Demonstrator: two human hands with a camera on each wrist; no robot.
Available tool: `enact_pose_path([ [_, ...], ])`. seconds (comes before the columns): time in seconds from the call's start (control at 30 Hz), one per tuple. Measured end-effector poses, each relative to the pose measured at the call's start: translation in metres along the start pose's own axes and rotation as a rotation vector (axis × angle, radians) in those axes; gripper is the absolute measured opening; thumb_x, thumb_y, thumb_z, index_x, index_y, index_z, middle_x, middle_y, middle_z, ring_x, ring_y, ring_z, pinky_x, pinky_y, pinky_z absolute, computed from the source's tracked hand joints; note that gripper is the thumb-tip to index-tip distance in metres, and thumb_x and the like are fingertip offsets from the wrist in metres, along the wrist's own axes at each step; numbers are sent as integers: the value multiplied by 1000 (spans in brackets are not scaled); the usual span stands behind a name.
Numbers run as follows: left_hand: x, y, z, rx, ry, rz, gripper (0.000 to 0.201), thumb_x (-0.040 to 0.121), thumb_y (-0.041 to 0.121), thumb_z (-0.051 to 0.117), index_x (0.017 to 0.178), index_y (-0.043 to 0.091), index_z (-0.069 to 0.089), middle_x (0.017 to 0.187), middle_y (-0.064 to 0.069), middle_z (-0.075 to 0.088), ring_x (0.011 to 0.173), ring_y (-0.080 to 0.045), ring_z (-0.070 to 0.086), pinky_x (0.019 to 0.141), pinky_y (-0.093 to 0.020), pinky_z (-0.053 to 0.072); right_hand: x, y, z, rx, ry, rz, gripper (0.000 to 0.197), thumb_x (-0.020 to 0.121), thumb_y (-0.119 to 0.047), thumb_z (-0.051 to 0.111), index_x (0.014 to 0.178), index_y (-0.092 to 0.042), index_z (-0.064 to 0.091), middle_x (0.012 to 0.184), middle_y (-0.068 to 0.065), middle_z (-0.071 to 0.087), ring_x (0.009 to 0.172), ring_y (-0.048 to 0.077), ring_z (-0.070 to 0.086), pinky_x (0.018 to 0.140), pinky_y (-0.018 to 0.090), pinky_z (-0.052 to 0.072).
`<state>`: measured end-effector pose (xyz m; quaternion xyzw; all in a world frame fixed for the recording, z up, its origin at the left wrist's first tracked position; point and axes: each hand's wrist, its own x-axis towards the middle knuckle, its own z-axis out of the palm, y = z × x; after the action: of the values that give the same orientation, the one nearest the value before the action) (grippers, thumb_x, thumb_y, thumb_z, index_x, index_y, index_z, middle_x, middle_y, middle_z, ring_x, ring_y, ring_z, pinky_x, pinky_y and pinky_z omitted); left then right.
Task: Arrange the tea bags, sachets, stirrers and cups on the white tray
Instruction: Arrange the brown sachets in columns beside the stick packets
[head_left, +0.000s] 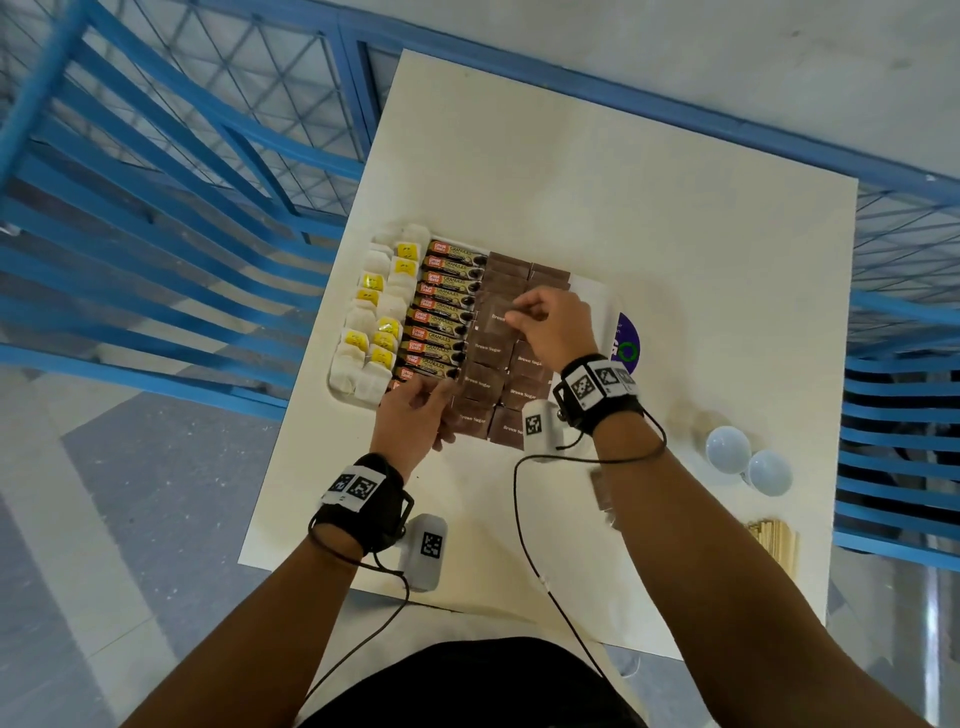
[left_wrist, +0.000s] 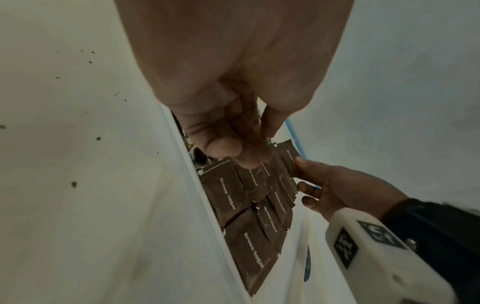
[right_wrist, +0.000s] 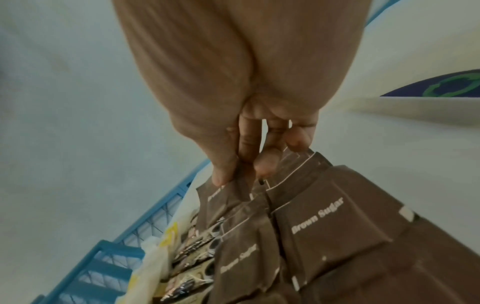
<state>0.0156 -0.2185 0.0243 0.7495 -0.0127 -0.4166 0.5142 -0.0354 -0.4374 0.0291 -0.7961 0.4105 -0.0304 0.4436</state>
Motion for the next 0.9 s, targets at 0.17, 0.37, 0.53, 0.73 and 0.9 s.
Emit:
enact_pose_path([
  [0.17, 2, -7, -5, 37, -11, -25, 21, 100, 27, 63, 95, 7, 70, 69, -11, 73, 50, -24, 62, 45, -27, 40, 18, 5, 10, -96, 20, 17, 11, 87, -25, 76, 96, -20, 74, 81, -11, 65, 76, 1, 58, 68, 14, 43],
  [0.37, 6, -9, -7, 31, -16, -59, 22, 99, 28, 63, 97, 7, 69, 70, -9, 74, 51, -22, 61, 48, -27, 40, 24, 11, 20, -171, 23, -12, 6, 86, -29, 75, 88, -26, 71, 87, -8, 64, 83, 10, 59, 77, 27, 48],
  [0.53, 8, -7, -7, 41, -32, -57, 20, 100, 26, 62, 97, 7, 69, 70, -8, 73, 54, -22, 62, 49, -27, 40, 26, 14, 22, -180, 41, -11, 8, 85, -28, 76, 90, -26, 69, 83, -8, 61, 77, 8, 55, 71, 24, 46],
  [0.73, 9, -6, -7, 54, -37, -50, 19, 100, 26, 62, 97, 9, 69, 71, -7, 74, 54, -20, 63, 49, -26, 40, 26, 15, 24, -169, 76, 17, 12, 85, -29, 77, 92, -26, 69, 88, -4, 63, 84, 15, 60, 76, 32, 52],
  [0.9, 6, -5, -6, 70, -42, -48, 19, 100, 27, 62, 96, 9, 68, 71, -5, 74, 54, -17, 63, 48, -26, 41, 23, 15, 25, -137, 112, 22, 17, 84, -30, 77, 96, -25, 67, 89, -3, 62, 84, 15, 60, 77, 31, 53],
])
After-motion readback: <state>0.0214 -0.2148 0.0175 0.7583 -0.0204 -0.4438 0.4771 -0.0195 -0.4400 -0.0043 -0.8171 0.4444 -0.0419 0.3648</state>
